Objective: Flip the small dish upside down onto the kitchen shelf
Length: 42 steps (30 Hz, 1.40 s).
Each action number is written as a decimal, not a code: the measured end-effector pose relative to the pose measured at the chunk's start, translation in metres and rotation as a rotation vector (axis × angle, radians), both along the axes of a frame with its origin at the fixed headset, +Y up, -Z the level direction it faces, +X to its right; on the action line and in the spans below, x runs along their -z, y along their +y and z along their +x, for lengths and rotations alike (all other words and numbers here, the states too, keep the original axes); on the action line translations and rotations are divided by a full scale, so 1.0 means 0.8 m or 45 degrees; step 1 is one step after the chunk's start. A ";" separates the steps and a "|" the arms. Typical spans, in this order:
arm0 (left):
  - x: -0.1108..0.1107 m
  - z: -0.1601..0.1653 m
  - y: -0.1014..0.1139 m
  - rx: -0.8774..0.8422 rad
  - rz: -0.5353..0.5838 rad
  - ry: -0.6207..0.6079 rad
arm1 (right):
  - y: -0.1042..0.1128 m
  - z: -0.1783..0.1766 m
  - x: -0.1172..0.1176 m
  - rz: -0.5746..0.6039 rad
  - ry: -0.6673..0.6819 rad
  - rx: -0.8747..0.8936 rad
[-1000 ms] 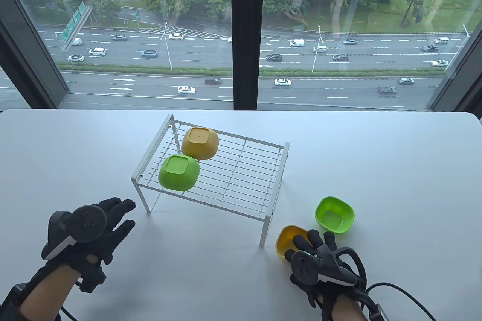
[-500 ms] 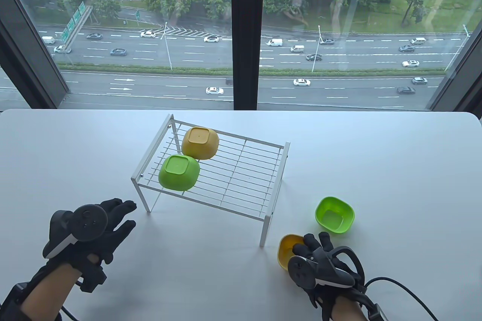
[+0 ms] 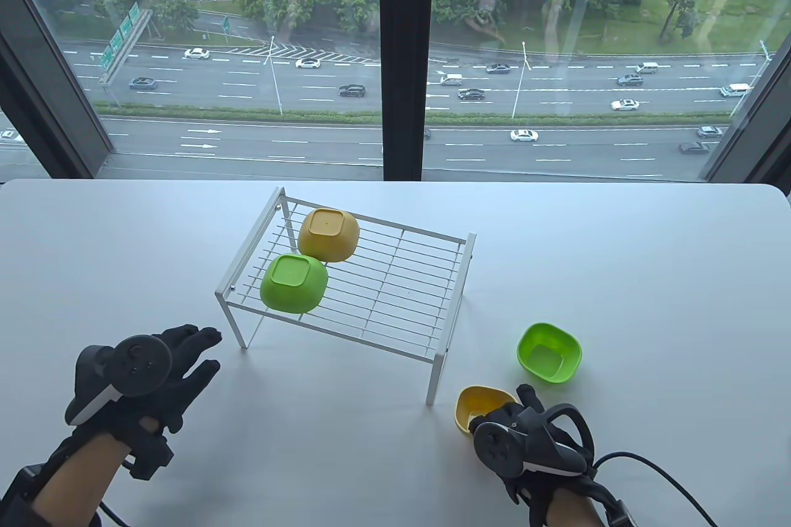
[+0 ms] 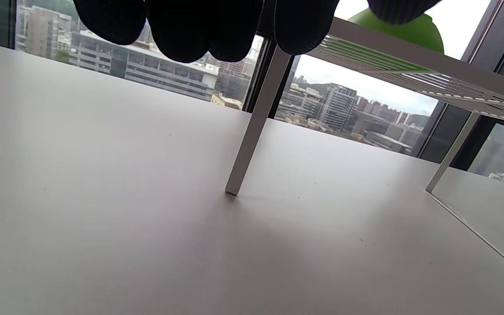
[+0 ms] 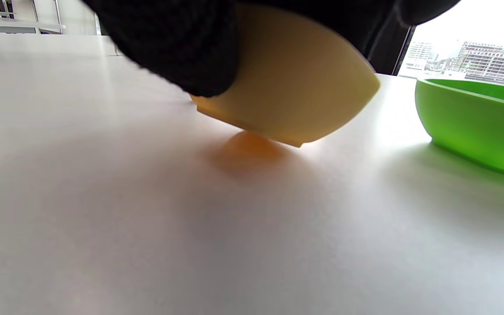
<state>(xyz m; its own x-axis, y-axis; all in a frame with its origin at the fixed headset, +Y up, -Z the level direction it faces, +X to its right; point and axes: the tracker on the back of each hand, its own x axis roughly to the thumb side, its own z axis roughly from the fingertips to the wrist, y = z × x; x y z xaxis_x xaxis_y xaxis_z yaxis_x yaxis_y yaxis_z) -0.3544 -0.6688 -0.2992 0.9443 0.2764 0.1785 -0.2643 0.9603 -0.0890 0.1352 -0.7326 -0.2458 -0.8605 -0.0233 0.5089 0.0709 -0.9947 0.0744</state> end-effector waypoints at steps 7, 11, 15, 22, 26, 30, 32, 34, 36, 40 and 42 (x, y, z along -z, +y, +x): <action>-0.003 0.001 0.006 -0.021 0.020 -0.032 | 0.032 0.015 -0.009 0.103 -0.038 0.261; -0.004 0.001 0.013 -0.051 0.045 -0.039 | 0.056 0.034 -0.021 0.205 -0.066 0.470; -0.007 0.000 0.018 -0.054 0.073 -0.045 | 0.072 0.048 -0.028 0.275 -0.073 0.585; -0.009 0.004 0.014 0.021 0.085 -0.057 | 0.080 0.048 -0.026 0.274 -0.044 0.713; -0.010 0.006 0.012 0.085 0.142 -0.047 | 0.085 0.047 -0.027 0.302 -0.029 0.727; -0.011 0.005 0.013 0.087 0.156 -0.043 | 0.095 0.050 -0.032 0.372 -0.037 0.751; -0.011 0.005 0.012 0.086 0.156 -0.043 | 0.099 0.052 -0.034 0.392 -0.043 0.766; -0.011 0.005 0.013 0.085 0.156 -0.043 | 0.100 0.052 -0.034 0.389 -0.043 0.771; -0.011 0.004 0.013 0.075 0.160 -0.044 | 0.106 0.053 -0.036 0.421 -0.045 0.799; -0.010 0.002 0.015 0.065 0.159 -0.043 | 0.132 0.055 -0.038 0.510 -0.056 0.898; -0.010 0.000 0.014 0.072 0.145 -0.035 | 0.141 0.053 -0.040 0.524 -0.057 0.919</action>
<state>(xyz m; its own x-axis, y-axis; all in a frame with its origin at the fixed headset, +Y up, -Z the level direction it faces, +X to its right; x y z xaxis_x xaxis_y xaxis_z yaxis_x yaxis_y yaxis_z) -0.3545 -0.6575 -0.2913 0.9520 0.1995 0.2321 -0.2086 0.9779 0.0150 0.1777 -0.6194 -0.2142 -0.7543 0.3654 0.5454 -0.5895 -0.7426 -0.3179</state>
